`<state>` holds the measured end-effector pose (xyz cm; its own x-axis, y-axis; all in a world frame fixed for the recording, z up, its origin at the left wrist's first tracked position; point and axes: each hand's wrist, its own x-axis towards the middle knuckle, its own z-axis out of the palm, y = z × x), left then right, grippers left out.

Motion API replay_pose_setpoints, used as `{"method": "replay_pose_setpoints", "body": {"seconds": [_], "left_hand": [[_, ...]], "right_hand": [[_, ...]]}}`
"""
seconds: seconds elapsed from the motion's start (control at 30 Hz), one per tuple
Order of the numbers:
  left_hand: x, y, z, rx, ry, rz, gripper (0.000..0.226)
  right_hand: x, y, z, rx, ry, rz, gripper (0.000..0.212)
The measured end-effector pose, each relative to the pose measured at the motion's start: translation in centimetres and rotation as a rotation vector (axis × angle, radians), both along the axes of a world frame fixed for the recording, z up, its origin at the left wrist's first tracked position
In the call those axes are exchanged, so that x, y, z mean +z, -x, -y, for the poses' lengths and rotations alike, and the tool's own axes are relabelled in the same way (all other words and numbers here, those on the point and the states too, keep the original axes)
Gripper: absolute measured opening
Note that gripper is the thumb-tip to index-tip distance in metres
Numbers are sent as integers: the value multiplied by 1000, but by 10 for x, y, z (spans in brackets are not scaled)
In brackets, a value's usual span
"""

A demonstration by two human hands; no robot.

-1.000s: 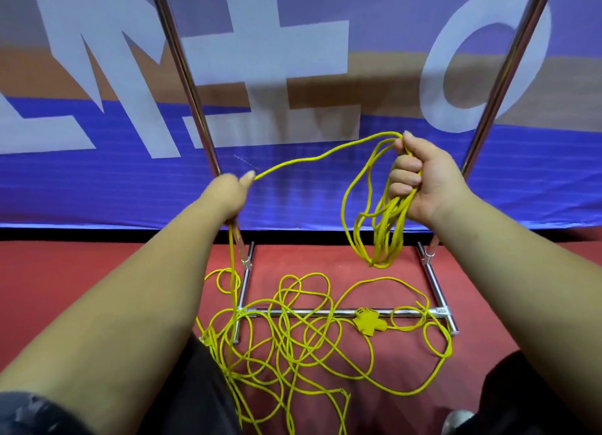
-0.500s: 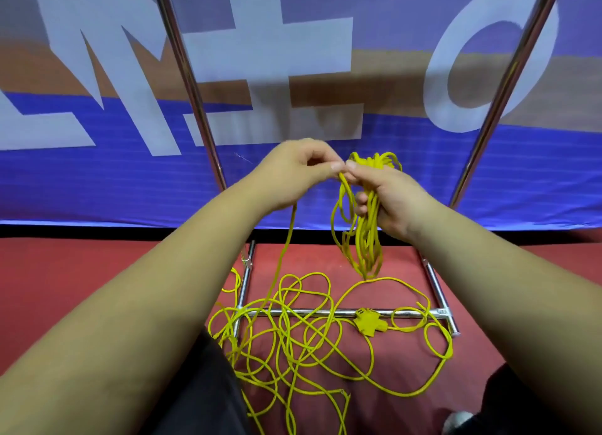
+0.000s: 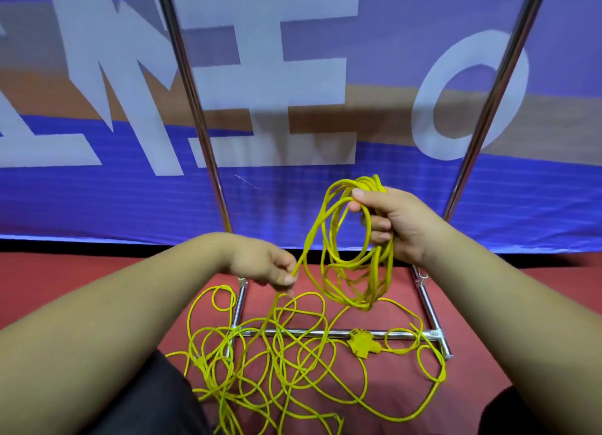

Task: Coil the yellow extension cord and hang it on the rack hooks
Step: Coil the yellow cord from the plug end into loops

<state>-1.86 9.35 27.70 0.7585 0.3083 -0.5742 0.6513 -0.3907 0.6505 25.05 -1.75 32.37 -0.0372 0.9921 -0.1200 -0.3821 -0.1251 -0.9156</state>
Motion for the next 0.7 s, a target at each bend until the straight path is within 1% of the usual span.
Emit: {"method": "replay_pose_setpoints", "body": {"seconds": [0.07,0.1,0.13,0.17,0.23,0.3,0.33,0.4,0.47,0.53,0.6,0.63,0.7], "left_hand": [[0,3,5,114,116,-3,15],[7,2,5,191,90,29,13],[17,-1,2,260,-6,77,12],[29,-3,-3,296,-161,121,12],[55,-7,-14,278,-531,174,14],[78,-13,-21,226,-802,242,18],[89,-15,-22,191,-908,313,20],[109,-24,-23,108,-1086,467,23],[124,-31,-20,59,-1148,552,26],[130,-33,-16,51,-1148,601,30],[131,-30,-12,92,-1114,658,32],[131,-28,-10,113,-1097,673,34],[128,-26,-8,110,-1075,646,37]], "right_hand": [[3,-5,5,78,24,42,17],[5,-7,8,114,46,78,18],[6,-8,11,137,67,128,19],[7,-8,13,152,83,191,22],[9,-8,15,157,96,279,38],[10,-8,11,112,106,276,52],[10,-8,9,87,107,255,53],[10,-8,3,48,92,200,49],[11,-11,-2,43,60,149,44],[12,-12,-5,72,27,96,50],[12,-11,-6,86,11,62,56],[12,-9,-6,84,6,46,54],[8,-6,-7,93,9,8,54]]}}
